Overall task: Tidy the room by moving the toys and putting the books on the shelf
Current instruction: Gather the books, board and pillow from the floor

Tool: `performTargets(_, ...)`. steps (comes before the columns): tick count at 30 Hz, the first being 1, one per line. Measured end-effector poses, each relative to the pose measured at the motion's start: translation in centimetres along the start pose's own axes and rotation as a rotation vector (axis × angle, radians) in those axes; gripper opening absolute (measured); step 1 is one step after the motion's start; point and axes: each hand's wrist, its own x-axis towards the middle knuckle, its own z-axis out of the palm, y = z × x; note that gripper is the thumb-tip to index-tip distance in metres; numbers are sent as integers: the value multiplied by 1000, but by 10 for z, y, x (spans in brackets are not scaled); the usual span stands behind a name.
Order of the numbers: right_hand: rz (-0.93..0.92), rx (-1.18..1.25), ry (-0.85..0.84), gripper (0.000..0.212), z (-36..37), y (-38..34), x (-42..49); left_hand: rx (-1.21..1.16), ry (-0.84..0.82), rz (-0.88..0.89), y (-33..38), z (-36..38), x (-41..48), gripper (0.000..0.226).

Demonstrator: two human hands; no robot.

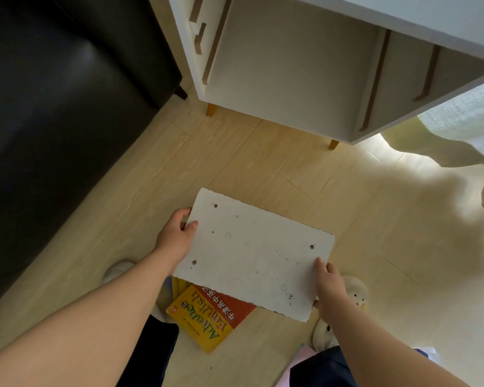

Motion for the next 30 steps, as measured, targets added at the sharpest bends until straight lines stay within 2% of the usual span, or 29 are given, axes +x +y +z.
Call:
performTargets(8, 55, -110, 22, 35, 3, -14, -12, -35, 26, -17, 12, 3, -15, 52)
performTargets(11, 34, -111, 8, 43, 1, -28, -28, -50, 48, -22, 29, -2, -32, 51)
performTargets(15, -84, -130, -31, 47, -12, -55, -65, -54, 45, 20, 64, -13, -68, 49)
performTargets(20, -197, -210, -118, 33, -39, -89, -118, -93, 96, 84, 110, -19, -132, 38)
performTargets(25, -405, -441, -219, 21, -70, -133, -176, -262, 239, 130, 140, -15, -218, 30)
performTargets(30, -543, -626, -312, 13, -92, -149, -242, -405, 374, 101, 130, -23, -305, 25)
